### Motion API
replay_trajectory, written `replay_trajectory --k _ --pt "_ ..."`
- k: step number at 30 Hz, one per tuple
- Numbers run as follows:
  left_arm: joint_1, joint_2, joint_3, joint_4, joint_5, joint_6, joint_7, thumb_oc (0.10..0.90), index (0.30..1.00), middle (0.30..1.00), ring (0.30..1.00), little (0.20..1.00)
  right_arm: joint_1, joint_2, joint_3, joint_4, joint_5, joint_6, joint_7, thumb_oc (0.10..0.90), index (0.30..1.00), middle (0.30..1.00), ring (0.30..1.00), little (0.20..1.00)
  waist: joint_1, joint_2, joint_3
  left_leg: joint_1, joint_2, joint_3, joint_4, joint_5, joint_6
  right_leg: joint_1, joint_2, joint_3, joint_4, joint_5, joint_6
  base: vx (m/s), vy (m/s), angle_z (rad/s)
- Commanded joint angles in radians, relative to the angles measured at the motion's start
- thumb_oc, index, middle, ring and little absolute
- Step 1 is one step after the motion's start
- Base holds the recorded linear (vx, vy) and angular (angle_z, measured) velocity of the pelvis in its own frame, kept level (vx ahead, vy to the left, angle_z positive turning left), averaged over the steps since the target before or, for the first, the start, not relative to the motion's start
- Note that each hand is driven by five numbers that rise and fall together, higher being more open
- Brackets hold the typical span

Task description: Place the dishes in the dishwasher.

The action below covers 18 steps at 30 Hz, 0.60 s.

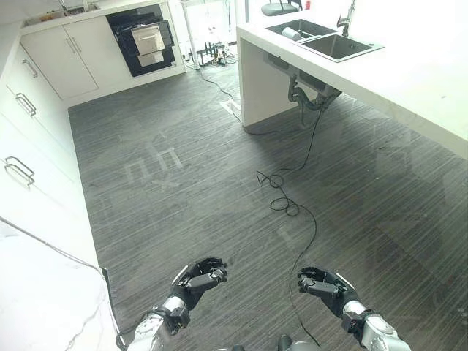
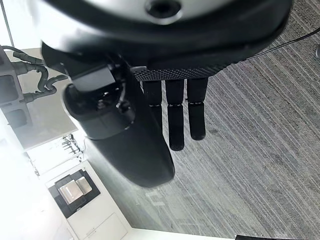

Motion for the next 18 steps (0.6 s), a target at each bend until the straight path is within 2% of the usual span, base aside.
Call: replay_trajectory --k 1,5,7,10,11,13,14,15,18 --pt "-0.043 0.039 -0.01 -0.046 0.021 -0.026 -0.003 0.8 0.9 0.9 0.9 0.9 -0.028 -0.036 -0.011 -0.064 0.043 -0.038 0.006 0.8 0.9 0.9 0.9 0.9 -0.014 -0.002 -0.037 -0.023 0.013 -0.045 0.092 -0.133 -0.064 -0.007 -0.006 0.025 0.093 -0.144 0.087 0.04 -0.023 0.01" --pt "-0.053 0.031 -0.01 0.004 0.083 0.009 0.077 0.8 0.9 0.9 0.9 0.9 -0.026 -0.037 -0.004 -0.03 0.046 -0.042 0.001 0.8 0.9 0.9 0.9 0.9 -0.015 -0.006 -0.031 -0.02 0.011 -0.056 0.092 -0.129 -0.066 0.005 0.009 0.028 0.093 -0.15 0.078 0.09 -0.073 0.09" --pt "-0.064 0.019 -0.016 0.048 0.157 0.021 0.123 0.8 0.9 0.9 0.9 0.9 -0.032 -0.042 0.002 -0.016 0.055 -0.034 -0.002 0.8 0.9 0.9 0.9 0.9 -0.012 -0.01 -0.025 -0.016 0.01 -0.065 0.092 -0.122 -0.072 0.015 0.016 0.024 0.093 -0.158 0.068 0.17 -0.139 0.2" --pt "-0.074 0.011 -0.016 0.077 0.17 0.013 0.125 0.8 0.9 0.9 0.9 0.9 -0.037 -0.048 0.004 -0.017 0.045 -0.033 0.002 0.8 0.9 0.9 0.9 0.9 -0.013 -0.019 -0.01 -0.003 -0.007 -0.057 0.092 -0.107 -0.071 0.019 0.013 0.034 0.093 -0.159 0.056 0.2 -0.069 0.14" --pt "-0.078 0.01 -0.016 0.086 0.17 0.014 0.121 0.8 0.9 0.9 0.9 0.9 -0.037 -0.053 0.003 -0.02 0.037 -0.028 -0.004 0.8 0.9 0.9 0.9 0.9 -0.013 -0.026 0.0 -0.004 -0.019 -0.051 0.092 -0.097 -0.068 0.023 0.01 0.041 0.093 -0.158 0.051 0.19 -0.019 0.08" --pt "-0.113 0.002 -0.034 0.109 0.175 0.014 0.119 0.8 0.9 0.9 0.9 0.9 -0.041 -0.064 -0.001 -0.018 0.049 -0.03 -0.017 0.8 0.9 0.9 0.9 0.9 -0.014 -0.045 0.039 -0.052 -0.025 -0.001 0.092 -0.023 -0.075 0.035 -0.007 0.043 0.093 -0.147 0.038 0.19 0.054 0.47" --pt "-0.139 -0.006 -0.047 0.13 0.177 0.013 0.118 0.8 0.9 0.9 0.9 0.9 -0.045 -0.071 -0.004 -0.002 0.053 -0.038 -0.014 0.8 0.9 0.9 0.9 0.9 -0.026 -0.027 0.068 -0.11 0.001 0.023 0.092 0.023 -0.092 0.039 0.006 0.039 0.093 -0.15 0.033 0.34 0.216 0.56" --pt "-0.15 -0.012 -0.059 0.145 0.17 0.012 0.126 0.8 0.9 0.9 0.9 0.9 -0.045 -0.072 -0.004 0.019 0.044 -0.049 -0.008 0.8 0.9 0.9 0.9 0.9 -0.029 0.002 0.088 -0.173 0.034 0.022 0.092 0.059 -0.108 0.047 0.031 0.039 0.093 -0.162 0.032 0.45 0.266 0.49" --pt "-0.135 -0.019 -0.054 0.167 0.233 0.005 0.107 0.8 0.9 0.9 0.9 0.9 -0.032 -0.067 0.002 0.055 0.028 -0.06 -0.012 0.8 0.9 0.9 0.9 0.9 -0.003 0.027 0.092 -0.285 0.081 -0.01 0.092 0.12 -0.132 0.091 0.055 0.036 0.093 -0.193 0.032 0.53 0.264 0.42"
